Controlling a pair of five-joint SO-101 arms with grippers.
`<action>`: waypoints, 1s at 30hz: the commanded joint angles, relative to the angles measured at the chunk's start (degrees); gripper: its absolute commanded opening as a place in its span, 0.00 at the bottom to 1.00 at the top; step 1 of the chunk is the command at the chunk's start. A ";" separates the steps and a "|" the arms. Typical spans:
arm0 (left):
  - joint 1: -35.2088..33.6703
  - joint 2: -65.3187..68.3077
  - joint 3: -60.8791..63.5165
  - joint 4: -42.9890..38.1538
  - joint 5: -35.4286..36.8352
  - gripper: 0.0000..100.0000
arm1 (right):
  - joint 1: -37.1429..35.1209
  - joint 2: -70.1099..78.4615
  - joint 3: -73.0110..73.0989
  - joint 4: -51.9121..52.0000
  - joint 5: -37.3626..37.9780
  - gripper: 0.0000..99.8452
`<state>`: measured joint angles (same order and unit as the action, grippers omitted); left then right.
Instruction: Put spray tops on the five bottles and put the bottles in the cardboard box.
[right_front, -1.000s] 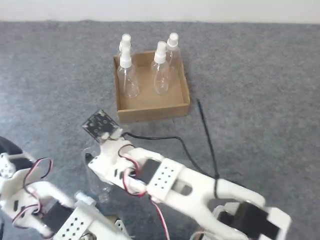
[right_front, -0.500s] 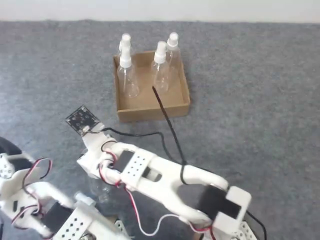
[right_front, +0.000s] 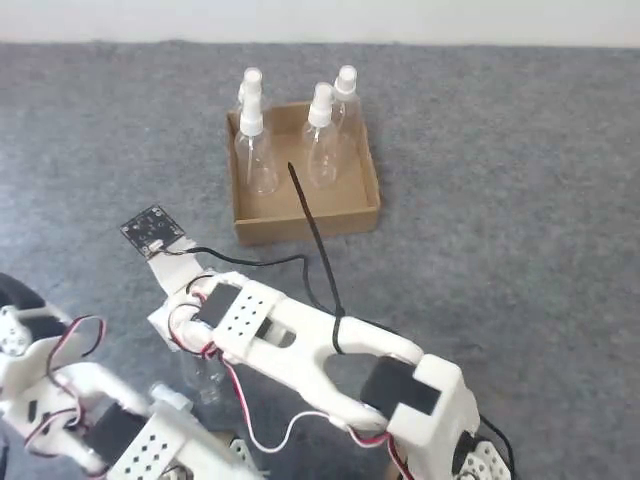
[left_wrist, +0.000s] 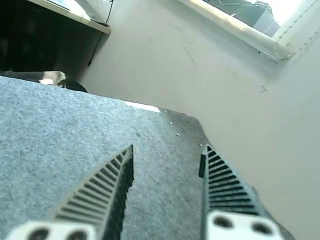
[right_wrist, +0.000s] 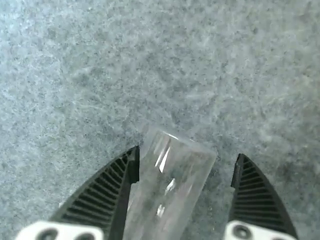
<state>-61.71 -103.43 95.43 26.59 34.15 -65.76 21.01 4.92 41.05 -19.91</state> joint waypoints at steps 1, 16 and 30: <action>0.09 -0.97 -0.40 -1.76 0.53 0.20 | 3.03 1.63 -4.22 5.93 -0.53 0.24; 0.18 -0.97 -0.31 -1.76 0.53 0.20 | 9.54 2.15 -6.86 10.42 -0.18 0.04; 0.26 -0.97 -0.31 -1.67 0.44 0.20 | 9.27 -9.54 -6.86 23.69 -0.18 0.03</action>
<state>-61.71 -103.43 95.43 26.59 34.15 -57.49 18.99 1.41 60.92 -19.82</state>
